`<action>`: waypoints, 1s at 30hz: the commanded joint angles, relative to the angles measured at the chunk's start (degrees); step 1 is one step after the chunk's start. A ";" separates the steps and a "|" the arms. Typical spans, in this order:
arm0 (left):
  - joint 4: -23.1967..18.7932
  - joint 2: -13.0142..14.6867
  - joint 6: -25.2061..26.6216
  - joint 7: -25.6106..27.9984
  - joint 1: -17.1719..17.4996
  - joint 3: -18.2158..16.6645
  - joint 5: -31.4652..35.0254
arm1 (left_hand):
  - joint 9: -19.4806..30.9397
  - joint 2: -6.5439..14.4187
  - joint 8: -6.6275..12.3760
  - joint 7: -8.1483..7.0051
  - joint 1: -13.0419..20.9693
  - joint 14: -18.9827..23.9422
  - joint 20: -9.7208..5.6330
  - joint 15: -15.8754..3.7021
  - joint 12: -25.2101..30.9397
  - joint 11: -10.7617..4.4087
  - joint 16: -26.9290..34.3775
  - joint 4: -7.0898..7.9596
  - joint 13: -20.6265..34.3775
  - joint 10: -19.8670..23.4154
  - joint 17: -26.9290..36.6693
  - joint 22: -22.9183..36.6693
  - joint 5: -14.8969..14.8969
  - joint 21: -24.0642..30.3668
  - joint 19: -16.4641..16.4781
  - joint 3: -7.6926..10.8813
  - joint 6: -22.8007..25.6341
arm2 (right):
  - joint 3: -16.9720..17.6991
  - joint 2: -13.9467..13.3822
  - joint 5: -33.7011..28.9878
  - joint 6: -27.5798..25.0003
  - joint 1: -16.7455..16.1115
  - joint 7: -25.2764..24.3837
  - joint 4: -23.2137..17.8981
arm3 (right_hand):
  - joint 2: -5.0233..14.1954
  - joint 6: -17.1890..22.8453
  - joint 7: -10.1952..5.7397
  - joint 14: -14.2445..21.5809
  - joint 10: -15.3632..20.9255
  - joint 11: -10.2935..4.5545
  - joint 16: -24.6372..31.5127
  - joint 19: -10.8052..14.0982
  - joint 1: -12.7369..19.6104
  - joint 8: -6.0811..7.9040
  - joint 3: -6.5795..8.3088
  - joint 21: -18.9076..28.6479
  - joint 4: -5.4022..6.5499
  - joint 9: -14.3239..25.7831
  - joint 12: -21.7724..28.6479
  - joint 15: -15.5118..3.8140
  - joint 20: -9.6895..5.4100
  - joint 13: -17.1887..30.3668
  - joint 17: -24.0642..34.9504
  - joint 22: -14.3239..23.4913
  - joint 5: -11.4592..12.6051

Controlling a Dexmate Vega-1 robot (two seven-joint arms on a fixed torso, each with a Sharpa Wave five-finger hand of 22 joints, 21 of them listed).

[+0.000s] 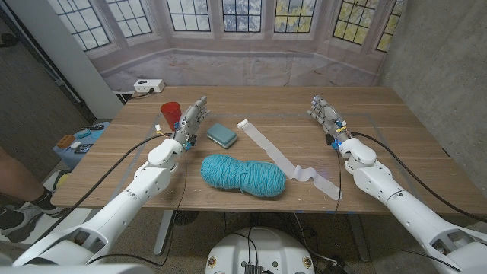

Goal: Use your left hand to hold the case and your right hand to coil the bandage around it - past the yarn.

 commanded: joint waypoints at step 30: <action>-10.75 10.31 5.85 -2.26 -0.20 0.60 5.67 | 0.31 -0.46 0.19 -0.27 1.55 2.02 0.59 -0.16 0.73 -0.95 0.41 -2.16 -0.67 2.70 0.11 0.32 0.32 0.36 1.23 0.36 1.14 | -0.57 0.16 -2.97 0.82 -3.10 -4.67 -4.26 | -0.17 1.12 0.44 0.83 0.62 0.45 0.37 0.76 1.45 0.15 1.33 0.45 -1.46 0.26 0.23 -1.71 -3.32 0.10 -0.26 0.22 0.32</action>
